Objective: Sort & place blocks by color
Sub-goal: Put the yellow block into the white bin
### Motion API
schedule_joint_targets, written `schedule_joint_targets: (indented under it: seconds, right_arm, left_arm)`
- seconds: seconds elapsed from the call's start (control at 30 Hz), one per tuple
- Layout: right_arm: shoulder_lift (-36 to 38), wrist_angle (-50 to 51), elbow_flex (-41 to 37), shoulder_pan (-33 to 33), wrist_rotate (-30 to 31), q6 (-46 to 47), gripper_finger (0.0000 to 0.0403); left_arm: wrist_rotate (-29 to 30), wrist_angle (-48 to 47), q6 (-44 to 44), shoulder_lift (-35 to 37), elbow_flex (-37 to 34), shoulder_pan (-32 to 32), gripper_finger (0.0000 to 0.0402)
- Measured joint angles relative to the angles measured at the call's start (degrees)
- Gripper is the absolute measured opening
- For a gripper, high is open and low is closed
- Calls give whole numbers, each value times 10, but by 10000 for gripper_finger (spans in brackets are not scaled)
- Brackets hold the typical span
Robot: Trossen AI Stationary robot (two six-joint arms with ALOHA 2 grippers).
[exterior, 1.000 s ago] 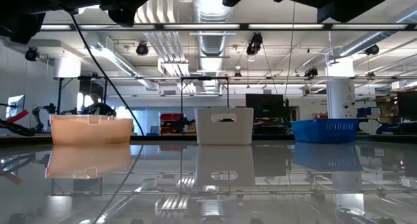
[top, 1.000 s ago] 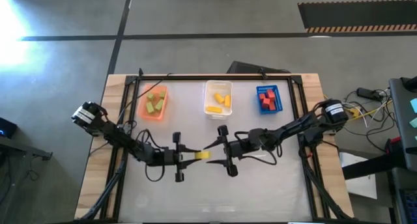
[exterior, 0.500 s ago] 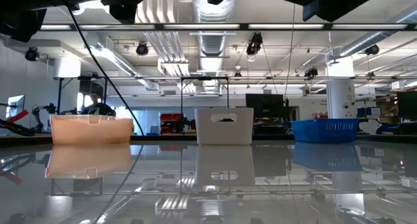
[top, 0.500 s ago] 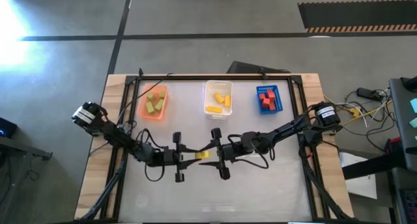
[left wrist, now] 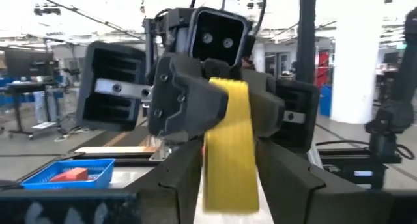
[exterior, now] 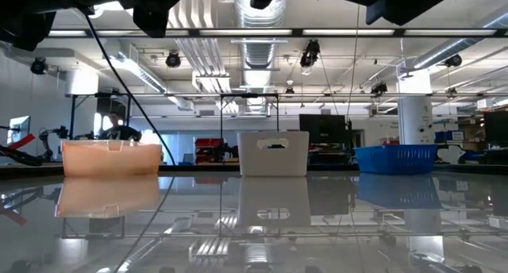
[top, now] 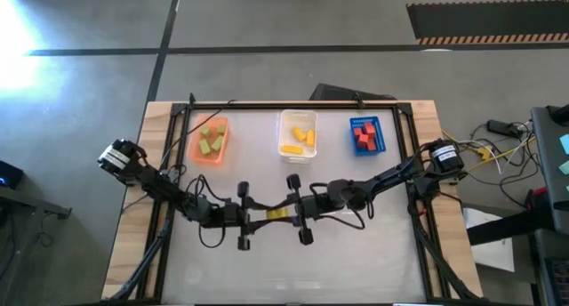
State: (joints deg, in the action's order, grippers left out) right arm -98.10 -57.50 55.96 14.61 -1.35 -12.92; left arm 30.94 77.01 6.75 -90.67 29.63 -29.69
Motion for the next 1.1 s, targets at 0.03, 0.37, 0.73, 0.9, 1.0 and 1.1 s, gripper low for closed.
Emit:
schedule_joint_targets:
  seconds: [0.03, 0.37, 0.73, 0.9, 1.0, 1.1]
  right_arm:
    - [0, 7, 0, 0, -1, 2, 84]
    - [12, 170, 61, 0, 3, 6, 84]
    - [47, 571, 187, 0, 164, 30, 84]
    - [47, 670, 203, -11, 264, 50, 84]
    - [47, 702, 200, -26, 302, 69, 84]
    - [47, 729, 197, -49, 307, 87, 84]
  left_arm:
    - [-8, 0, 0, 0, 0, 0, 132]
    - [5, -1, -4, 0, -15, 0, 236]
    - [134, -6, -55, 6, -69, -2, 266]
    - [143, -7, -80, 7, -93, -2, 266]
    - [144, -8, -81, 7, -101, -2, 266]
    - [144, -8, -81, 7, -101, -2, 266]
